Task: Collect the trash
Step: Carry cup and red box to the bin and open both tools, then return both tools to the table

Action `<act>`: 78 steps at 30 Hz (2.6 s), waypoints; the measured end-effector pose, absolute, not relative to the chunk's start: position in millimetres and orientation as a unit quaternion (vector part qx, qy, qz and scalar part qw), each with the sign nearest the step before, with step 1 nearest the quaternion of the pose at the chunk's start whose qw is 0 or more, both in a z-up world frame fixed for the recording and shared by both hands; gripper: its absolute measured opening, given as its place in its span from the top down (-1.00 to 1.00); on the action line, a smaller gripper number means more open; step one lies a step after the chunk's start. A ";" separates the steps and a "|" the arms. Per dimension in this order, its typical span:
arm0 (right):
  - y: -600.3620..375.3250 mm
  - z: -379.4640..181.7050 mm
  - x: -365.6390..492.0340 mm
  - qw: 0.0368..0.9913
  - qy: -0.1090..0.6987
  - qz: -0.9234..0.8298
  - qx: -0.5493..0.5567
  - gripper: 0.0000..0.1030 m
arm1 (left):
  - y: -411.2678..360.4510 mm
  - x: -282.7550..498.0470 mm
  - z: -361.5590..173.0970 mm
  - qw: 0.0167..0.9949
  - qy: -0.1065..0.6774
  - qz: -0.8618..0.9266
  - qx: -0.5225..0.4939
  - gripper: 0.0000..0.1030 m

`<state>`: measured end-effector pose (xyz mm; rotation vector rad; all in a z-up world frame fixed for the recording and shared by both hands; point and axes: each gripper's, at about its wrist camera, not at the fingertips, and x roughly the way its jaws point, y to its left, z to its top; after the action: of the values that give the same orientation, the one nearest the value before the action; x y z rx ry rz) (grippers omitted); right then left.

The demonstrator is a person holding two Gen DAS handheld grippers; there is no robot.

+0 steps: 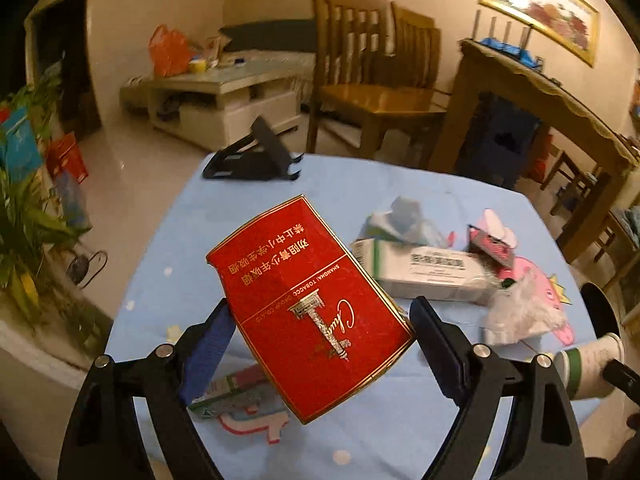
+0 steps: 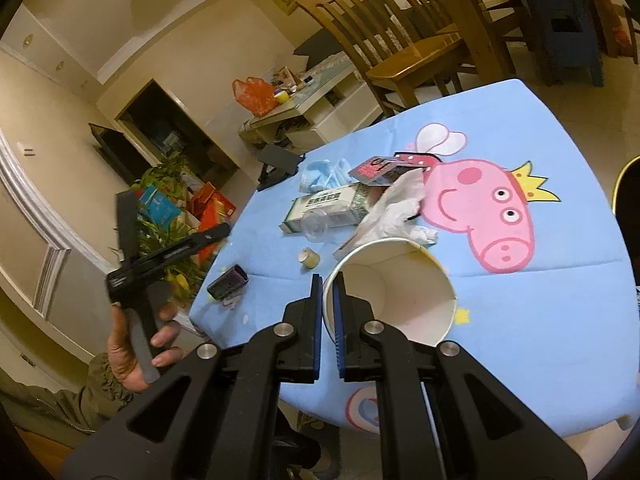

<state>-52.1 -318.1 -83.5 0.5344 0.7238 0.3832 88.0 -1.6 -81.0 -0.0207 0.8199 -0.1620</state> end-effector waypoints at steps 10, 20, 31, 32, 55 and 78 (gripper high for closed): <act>-394.8 -65.0 -82.4 0.910 0.306 0.090 0.263 0.86 | -75.4 68.6 -39.2 0.922 0.351 -0.160 0.028 -0.65; -496.3 -65.2 -112.3 0.923 0.278 -0.031 0.265 0.86 | -189.2 49.6 -36.1 0.899 0.337 -0.268 0.083 -0.66; -563.7 -98.3 -144.3 0.909 0.269 -0.111 0.299 -0.52 | -314.6 27.3 -55.9 0.855 0.338 -0.362 0.154 -0.66; -569.0 -99.2 -148.0 0.908 0.268 -0.111 0.303 -0.57 | -326.1 25.9 -57.2 0.851 0.338 -0.370 0.157 -0.66; -618.6 -91.0 -273.5 0.887 0.207 -0.214 0.355 -0.90 | -436.1 3.7 -67.8 0.820 0.309 -0.431 0.214 -0.87; -407.9 5.9 -145.9 0.910 0.281 -0.303 0.033 -0.90 | -191.3 28.1 -19.5 0.926 0.272 -0.229 0.125 -0.87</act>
<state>-145.9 -407.9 5.9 0.0675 0.5805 -0.6258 28.1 -191.3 -19.5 0.2565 0.5574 -0.4687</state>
